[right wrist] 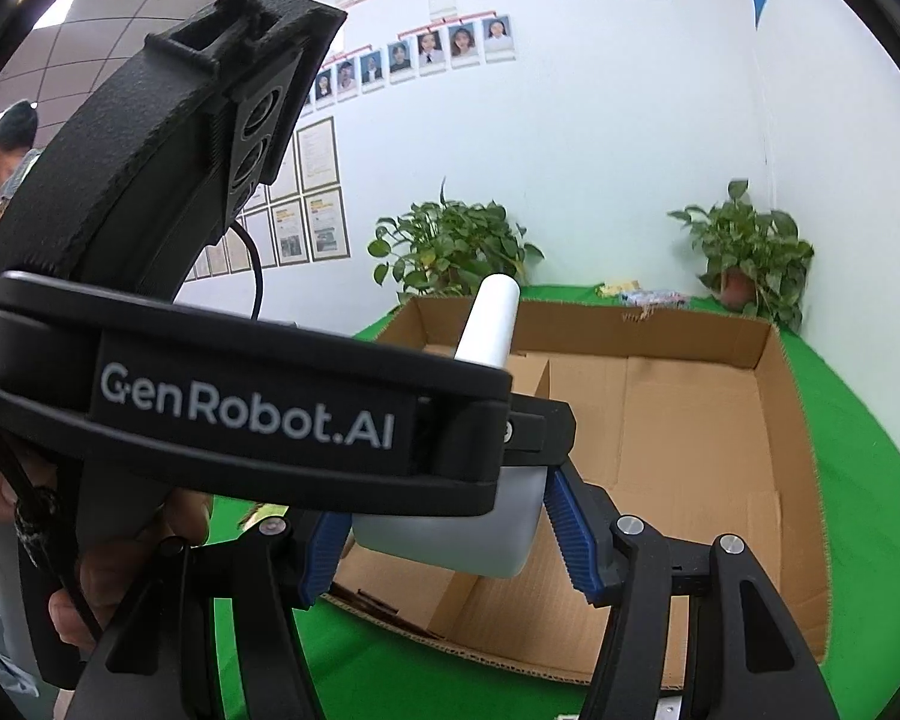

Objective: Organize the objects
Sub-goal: 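Carry the hair dryer into the tray beside the brown box and lower it, then open the right gripper and withdraw from the hair dryer, then move the right gripper to the white-green medicine box and close on it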

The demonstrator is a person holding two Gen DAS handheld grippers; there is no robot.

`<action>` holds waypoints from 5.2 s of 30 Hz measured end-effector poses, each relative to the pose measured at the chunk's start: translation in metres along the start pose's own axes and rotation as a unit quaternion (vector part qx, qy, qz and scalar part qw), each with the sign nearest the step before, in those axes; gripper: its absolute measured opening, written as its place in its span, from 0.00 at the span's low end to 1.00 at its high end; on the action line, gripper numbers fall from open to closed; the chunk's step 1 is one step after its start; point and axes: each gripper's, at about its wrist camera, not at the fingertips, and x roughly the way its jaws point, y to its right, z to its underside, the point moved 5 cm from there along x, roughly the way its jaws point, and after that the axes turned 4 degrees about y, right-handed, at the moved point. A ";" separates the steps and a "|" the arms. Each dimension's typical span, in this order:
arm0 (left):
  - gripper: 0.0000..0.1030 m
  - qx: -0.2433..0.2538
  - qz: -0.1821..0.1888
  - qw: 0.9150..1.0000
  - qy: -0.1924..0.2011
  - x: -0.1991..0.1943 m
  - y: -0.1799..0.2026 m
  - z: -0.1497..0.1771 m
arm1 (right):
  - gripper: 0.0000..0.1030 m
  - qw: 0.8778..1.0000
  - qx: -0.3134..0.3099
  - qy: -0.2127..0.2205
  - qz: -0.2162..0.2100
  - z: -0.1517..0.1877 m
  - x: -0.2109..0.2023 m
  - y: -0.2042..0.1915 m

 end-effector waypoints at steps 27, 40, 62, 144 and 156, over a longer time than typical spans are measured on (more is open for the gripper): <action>0.34 -0.025 -0.004 0.993 -0.111 0.098 -0.044 0.036 | 0.54 0.983 0.147 -0.108 0.005 0.085 0.107 0.069; 0.34 -0.068 -0.078 0.993 -0.048 0.037 -0.097 0.036 | 0.57 0.976 0.139 -0.168 0.004 0.104 0.128 0.061; 0.34 -0.092 -0.067 0.992 -0.053 0.039 -0.100 0.070 | 0.53 0.967 0.153 -0.205 -0.021 0.114 0.095 0.048; 0.81 -0.025 -0.281 0.944 0.171 -0.080 -0.028 0.134 | 1.00 0.998 0.009 -0.029 0.049 0.120 -0.125 0.032; 0.18 -0.008 -0.215 0.963 0.165 -0.061 -0.009 0.139 | 0.32 0.996 0.017 -0.023 0.083 0.131 -0.140 0.048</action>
